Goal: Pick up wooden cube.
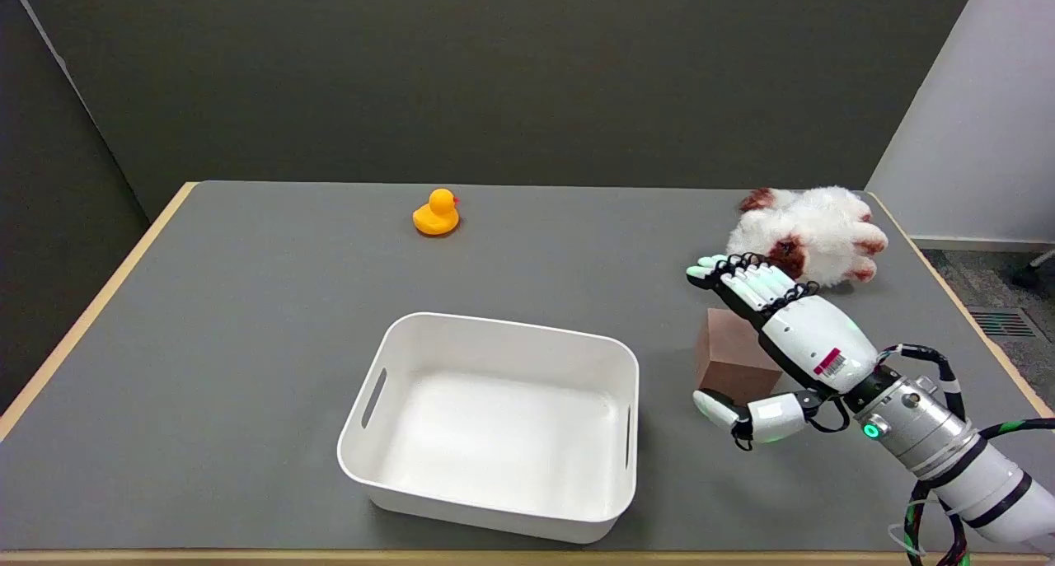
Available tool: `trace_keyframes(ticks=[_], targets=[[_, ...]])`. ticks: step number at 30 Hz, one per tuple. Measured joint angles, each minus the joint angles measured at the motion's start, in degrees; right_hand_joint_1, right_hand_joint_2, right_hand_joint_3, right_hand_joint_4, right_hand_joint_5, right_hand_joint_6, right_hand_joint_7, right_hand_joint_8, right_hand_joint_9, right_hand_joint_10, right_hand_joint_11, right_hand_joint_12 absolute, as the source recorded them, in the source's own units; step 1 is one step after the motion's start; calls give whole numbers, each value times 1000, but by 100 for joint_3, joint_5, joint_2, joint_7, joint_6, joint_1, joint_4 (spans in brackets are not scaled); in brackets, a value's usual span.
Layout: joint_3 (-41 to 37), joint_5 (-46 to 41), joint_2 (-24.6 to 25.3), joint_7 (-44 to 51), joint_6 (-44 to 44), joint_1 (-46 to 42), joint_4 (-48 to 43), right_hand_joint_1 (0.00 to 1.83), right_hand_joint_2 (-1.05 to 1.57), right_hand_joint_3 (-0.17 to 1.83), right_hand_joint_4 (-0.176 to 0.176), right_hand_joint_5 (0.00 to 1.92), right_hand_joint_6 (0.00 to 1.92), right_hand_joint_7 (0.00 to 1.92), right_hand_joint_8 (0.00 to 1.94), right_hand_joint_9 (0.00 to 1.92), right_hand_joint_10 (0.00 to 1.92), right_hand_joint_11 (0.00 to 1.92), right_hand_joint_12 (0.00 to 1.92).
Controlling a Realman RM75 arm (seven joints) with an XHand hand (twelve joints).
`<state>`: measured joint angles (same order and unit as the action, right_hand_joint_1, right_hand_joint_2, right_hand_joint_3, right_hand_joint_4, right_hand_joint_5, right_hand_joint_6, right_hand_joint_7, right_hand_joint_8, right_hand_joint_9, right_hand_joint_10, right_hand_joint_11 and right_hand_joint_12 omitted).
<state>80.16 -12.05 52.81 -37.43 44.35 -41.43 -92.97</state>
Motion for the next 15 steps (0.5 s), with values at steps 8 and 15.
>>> trace_keyframes(ticks=[8,15], targets=[[35,-6,1,138,-168,166,215,441,542,797,-59,94,315,96,279,-1,439,-1,914],[88,-48,-3,196,-251,381,468,443,553,787,-56,110,311,122,276,-1,479,-1,929]])
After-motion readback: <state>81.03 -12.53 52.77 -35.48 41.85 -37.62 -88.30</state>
